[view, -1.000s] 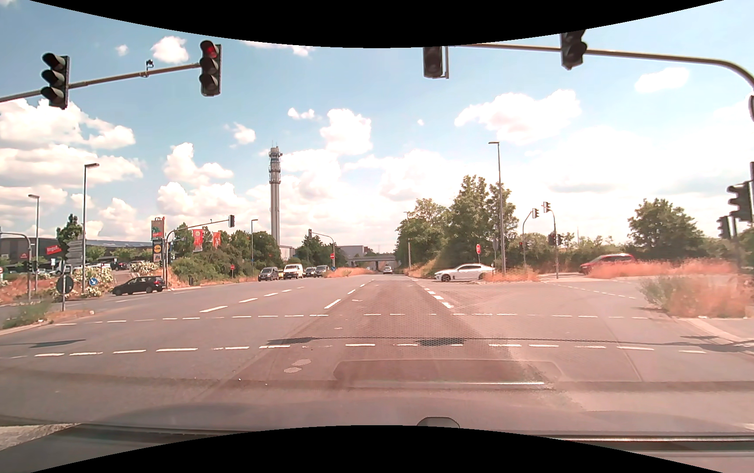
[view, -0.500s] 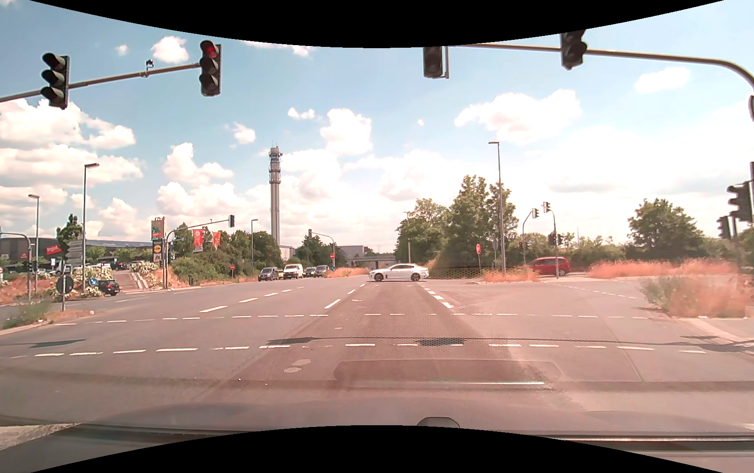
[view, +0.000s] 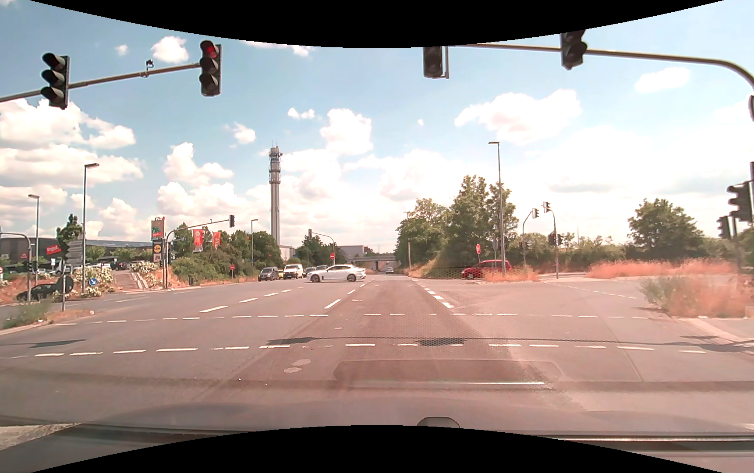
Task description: Follow the waypoints while adhering to traffic rules and regulations
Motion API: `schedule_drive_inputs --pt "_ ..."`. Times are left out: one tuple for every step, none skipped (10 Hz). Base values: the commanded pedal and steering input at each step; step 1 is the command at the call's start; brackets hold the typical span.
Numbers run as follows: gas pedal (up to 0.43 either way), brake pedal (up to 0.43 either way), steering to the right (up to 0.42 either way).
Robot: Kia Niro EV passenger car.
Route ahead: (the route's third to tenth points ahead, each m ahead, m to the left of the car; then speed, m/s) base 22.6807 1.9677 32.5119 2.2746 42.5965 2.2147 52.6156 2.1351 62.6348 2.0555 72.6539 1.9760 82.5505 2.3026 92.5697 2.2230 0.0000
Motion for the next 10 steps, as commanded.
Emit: schedule_drive_inputs --pt "0.000 0.177 -0.003" --pt "0.000 0.177 -0.002" --pt "0.000 0.177 -0.003" --pt "0.000 0.177 -0.003" --pt "0.000 0.177 -0.003" --pt "0.000 0.177 -0.002" --pt "0.000 0.177 -0.002" --pt "0.000 0.177 -0.002" --pt "0.000 0.177 -0.003" --pt "0.000 0.177 -0.002"
